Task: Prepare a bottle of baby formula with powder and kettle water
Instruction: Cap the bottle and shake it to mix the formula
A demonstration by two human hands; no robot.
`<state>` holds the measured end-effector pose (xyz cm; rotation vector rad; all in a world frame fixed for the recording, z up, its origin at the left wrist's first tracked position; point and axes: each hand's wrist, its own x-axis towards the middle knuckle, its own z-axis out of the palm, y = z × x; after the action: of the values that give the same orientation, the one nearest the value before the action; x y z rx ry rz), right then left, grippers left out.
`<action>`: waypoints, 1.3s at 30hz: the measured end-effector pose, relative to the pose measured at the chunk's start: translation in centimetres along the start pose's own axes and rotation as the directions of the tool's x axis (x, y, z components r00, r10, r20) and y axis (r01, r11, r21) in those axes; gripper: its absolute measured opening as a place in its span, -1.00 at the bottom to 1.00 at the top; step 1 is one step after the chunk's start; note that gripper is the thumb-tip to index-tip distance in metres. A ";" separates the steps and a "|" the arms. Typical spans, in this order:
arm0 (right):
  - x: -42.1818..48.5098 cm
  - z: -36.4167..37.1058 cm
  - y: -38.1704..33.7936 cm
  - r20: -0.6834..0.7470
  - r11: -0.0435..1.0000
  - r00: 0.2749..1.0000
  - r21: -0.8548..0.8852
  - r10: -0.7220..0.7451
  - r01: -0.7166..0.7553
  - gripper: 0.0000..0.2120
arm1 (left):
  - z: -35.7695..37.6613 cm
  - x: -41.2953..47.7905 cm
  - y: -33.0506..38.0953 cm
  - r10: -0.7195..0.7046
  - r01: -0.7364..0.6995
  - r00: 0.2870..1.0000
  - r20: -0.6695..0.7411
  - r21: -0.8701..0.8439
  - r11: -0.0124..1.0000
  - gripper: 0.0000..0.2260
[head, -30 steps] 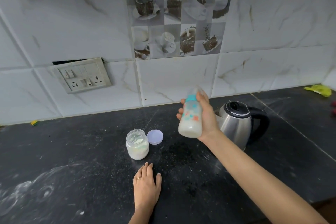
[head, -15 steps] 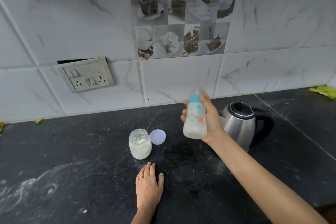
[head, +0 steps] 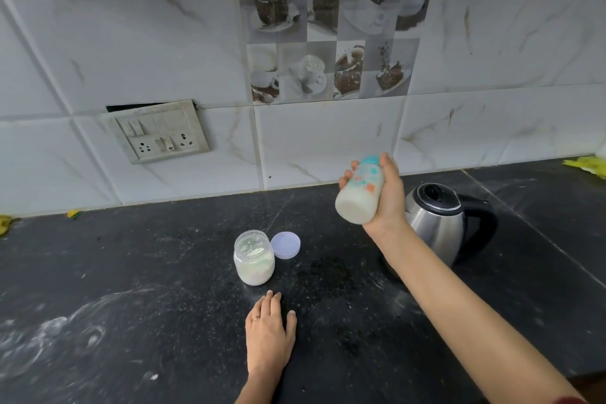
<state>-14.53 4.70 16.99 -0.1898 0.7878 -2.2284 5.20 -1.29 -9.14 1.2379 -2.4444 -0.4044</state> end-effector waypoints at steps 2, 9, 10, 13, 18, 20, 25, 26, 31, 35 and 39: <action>-0.4 -0.7 0.8 0.073 0.997 0.997 -0.079 0.000 0.006 -0.72 | -0.1 0.0 0.0 -0.005 0.005 1.000 0.001 -0.015 1.000 -0.59; 0.1 -0.6 -0.1 -0.088 1.000 0.996 -0.010 -0.016 0.015 -0.43 | -0.3 0.0 0.2 -0.010 0.010 1.000 0.005 -0.015 1.000 -0.58; -0.1 -1.0 0.3 -0.078 0.999 0.997 -0.041 -0.012 0.009 -0.46 | -0.3 0.0 0.2 -0.010 0.010 1.000 0.006 -0.014 1.000 -0.58; -1.3 -1.5 1.3 -0.003 0.995 1.000 -0.095 0.025 -0.025 -0.68 | -0.1 0.1 0.0 0.006 -0.006 1.000 0.008 0.006 1.000 -0.60; 0.0 -0.5 -0.4 -0.079 0.999 0.997 0.020 -0.024 0.025 -0.49 | 0.0 0.1 0.0 0.006 -0.006 1.000 0.001 0.029 1.000 -0.61; -0.6 -1.4 0.5 -0.019 0.999 1.000 -0.040 0.005 -0.006 -0.54 | 0.1 0.1 -0.1 0.008 -0.008 1.000 -0.007 0.035 0.999 -0.61; -0.3 -0.9 -0.4 -0.056 0.999 0.998 0.011 -0.036 0.036 -0.63 | 0.2 0.1 -0.1 0.008 -0.008 1.000 -0.007 0.049 0.999 -0.63; 0.0 -0.6 -1.0 -0.086 0.998 0.995 0.045 -0.048 0.052 -0.60 | 0.2 0.1 -0.1 0.010 -0.009 1.000 -0.007 0.046 0.999 -0.63; -1.4 -1.6 0.3 0.006 0.996 1.000 -0.090 -0.009 0.010 -0.72 | 0.0 0.1 0.0 0.007 -0.007 1.000 -0.006 0.040 0.999 -0.62; -0.1 -0.6 -1.5 -0.105 0.994 0.990 0.045 -0.093 0.099 -0.44 | -0.1 0.1 0.2 0.006 -0.006 1.000 0.010 0.031 1.000 -0.61; -1.5 -1.9 0.0 0.105 0.984 0.994 -0.179 0.031 -0.011 -0.69 | -0.2 0.1 0.0 0.016 -0.015 1.000 -0.012 0.034 0.999 -0.59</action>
<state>-14.19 6.63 15.63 -0.3834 0.9261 -2.1083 5.26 -1.39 -8.92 1.2308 -2.4585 -0.3519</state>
